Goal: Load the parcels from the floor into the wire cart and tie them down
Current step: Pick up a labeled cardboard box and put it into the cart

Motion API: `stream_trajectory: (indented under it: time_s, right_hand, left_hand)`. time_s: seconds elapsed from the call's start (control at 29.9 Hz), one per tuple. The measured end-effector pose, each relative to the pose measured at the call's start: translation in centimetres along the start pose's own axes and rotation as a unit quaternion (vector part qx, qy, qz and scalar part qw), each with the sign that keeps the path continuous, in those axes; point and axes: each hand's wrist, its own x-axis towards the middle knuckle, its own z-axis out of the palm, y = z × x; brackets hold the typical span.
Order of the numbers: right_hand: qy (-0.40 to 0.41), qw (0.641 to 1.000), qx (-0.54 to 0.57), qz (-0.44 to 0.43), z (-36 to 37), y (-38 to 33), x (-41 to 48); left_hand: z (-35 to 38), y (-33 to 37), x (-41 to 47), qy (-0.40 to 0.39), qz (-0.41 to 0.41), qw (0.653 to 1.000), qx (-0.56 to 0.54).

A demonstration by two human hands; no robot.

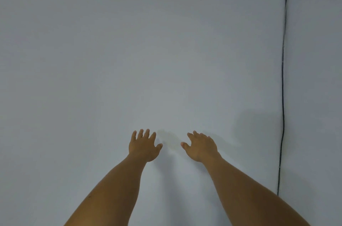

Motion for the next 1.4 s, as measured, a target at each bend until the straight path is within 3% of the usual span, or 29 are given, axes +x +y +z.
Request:
stream_trajectory:
  time_s: [0.33,0.5,0.67,0.87,1.04,1.27,1.4]
  right_hand:
    - [0.043,0.987,-0.075,0.138,-1.7,16.9,5.8]
    - [0.037,0.962,-0.103,0.249,-4.1,25.4,1.9]
    - [0.043,0.918,-0.131,0.372,-6.1,32.7,-5.0]
    - [0.059,0.857,-0.172,0.482,-7.7,36.9,-10.5]
    - [0.075,0.815,-0.18,0.546,-7.4,37.8,-11.3]
    - [0.07,0.785,-0.157,0.595,-4.2,39.7,-11.1]
    - [0.056,0.785,-0.114,0.606,1.2,41.9,-11.2]
  left_hand:
    - [0.9,17.5,14.0,0.043,0.185,0.981,-0.05]
    - [1.5,28.6,16.4,0.045,0.276,0.954,-0.107]
    - [1.2,40.7,15.2,0.034,0.398,0.905,-0.145]
    - [1.2,51.2,13.3,0.018,0.504,0.846,-0.173]
    - [1.9,55.9,14.0,0.015,0.563,0.806,-0.182]
    - [5.4,60.5,14.8,-0.006,0.604,0.771,-0.201]
    - [12.1,62.7,13.6,-0.076,0.613,0.757,-0.213]
